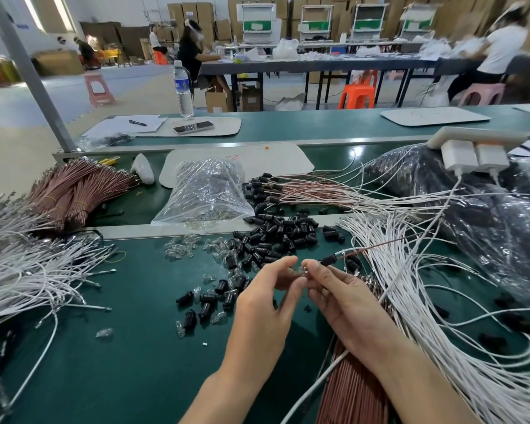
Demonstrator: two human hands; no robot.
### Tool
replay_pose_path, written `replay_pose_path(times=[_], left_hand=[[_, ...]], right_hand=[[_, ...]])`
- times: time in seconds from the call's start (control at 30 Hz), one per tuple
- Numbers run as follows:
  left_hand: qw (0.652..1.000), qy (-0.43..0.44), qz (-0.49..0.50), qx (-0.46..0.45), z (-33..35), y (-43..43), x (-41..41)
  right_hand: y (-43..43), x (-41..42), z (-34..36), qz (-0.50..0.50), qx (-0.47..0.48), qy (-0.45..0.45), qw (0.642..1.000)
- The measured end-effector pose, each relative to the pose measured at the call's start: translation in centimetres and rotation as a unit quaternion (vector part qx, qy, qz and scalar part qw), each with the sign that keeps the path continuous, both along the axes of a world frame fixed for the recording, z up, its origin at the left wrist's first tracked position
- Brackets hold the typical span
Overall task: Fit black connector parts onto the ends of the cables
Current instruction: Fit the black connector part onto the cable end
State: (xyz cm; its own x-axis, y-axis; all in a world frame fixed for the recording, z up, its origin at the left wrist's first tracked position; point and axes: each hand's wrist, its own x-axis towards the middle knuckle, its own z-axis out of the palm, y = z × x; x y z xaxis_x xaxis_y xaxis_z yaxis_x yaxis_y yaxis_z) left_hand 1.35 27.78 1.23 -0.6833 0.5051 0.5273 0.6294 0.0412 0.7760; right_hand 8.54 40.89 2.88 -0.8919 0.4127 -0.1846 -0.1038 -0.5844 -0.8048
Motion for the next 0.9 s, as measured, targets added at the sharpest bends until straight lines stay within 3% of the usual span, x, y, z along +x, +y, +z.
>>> replay_pose_path(times=[0.33, 0.57, 0.9], left_hand=[[0.999, 0.038, 0.025, 0.021, -0.7, 0.1, -0.5], [0.996, 0.084, 0.012, -0.018, -0.5, -0.3, -0.5], [0.993, 0.108, 0.035, -0.045, -0.2, -0.7, -0.8]], right_hand=[[-0.9, 0.1, 0.4, 0.009, -0.019, 0.001, 1.0], [-1.0, 0.2, 0.6, 0.04, -0.025, -0.001, 0.999], [-1.3, 0.0, 0.3, -0.01, 0.078, -0.024, 0.997]])
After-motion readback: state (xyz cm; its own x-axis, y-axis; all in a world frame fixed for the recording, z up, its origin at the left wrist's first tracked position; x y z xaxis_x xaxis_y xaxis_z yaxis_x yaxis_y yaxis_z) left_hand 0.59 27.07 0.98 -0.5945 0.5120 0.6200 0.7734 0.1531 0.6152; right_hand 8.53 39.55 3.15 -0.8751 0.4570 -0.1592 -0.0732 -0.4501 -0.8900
